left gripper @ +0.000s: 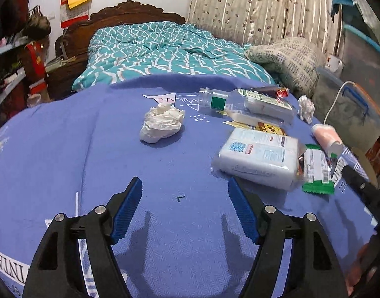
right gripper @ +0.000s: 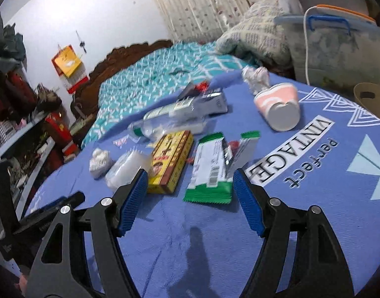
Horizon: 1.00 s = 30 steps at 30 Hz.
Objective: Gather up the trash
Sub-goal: 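Return both tools to the bed over the remaining trash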
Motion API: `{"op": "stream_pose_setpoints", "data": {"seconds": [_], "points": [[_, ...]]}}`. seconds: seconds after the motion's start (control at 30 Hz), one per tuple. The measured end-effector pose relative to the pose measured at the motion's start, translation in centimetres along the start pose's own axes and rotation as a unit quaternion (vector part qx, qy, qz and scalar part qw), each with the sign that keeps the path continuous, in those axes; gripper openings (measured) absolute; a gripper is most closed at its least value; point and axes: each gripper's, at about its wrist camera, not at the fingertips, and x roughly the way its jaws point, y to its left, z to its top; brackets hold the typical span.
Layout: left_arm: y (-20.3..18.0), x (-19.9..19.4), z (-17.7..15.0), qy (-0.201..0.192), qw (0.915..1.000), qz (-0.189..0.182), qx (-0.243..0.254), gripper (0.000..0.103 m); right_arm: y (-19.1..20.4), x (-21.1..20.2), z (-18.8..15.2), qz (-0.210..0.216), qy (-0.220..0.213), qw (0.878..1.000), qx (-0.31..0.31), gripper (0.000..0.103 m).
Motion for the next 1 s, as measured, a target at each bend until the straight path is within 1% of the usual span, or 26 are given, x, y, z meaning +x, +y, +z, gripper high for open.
{"op": "stream_pose_setpoints", "data": {"seconds": [0.13,0.27,0.47,0.67,0.73,0.87,0.93,1.0], "points": [[0.3,0.4,0.1,0.006,0.9999,-0.003,-0.011,0.069,-0.4,0.2,-0.1,-0.001,0.001,1.000,0.007,0.072],[0.0,0.5,0.2,0.006,0.9999,0.000,-0.010,0.069,-1.1,-0.1,0.0,0.000,-0.003,1.000,0.020,0.072],[-0.4,0.3,0.1,-0.004,1.0000,0.008,0.000,0.071,-0.7,0.1,0.0,0.002,0.003,1.000,0.012,0.072],[-0.2,0.2,0.1,-0.006,1.0000,0.006,-0.004,0.071,-0.1,0.6,0.0,0.004,0.014,1.000,0.000,0.072],[-0.1,0.0,0.1,-0.008,0.9999,0.003,-0.007,0.071,0.2,1.0,0.0,0.011,0.022,1.000,-0.001,0.072],[0.3,-0.3,0.1,-0.014,0.9998,-0.001,-0.016,0.071,2.0,2.6,1.9,0.025,0.039,0.998,-0.030,0.072],[0.7,-0.4,0.1,-0.017,0.9995,-0.003,-0.026,0.071,3.5,3.7,3.8,0.050,0.051,0.997,-0.042,0.072],[1.3,-0.5,0.1,-0.019,0.9990,-0.006,-0.039,0.071,5.2,5.2,5.6,0.078,0.072,0.993,-0.052,0.072]]}}
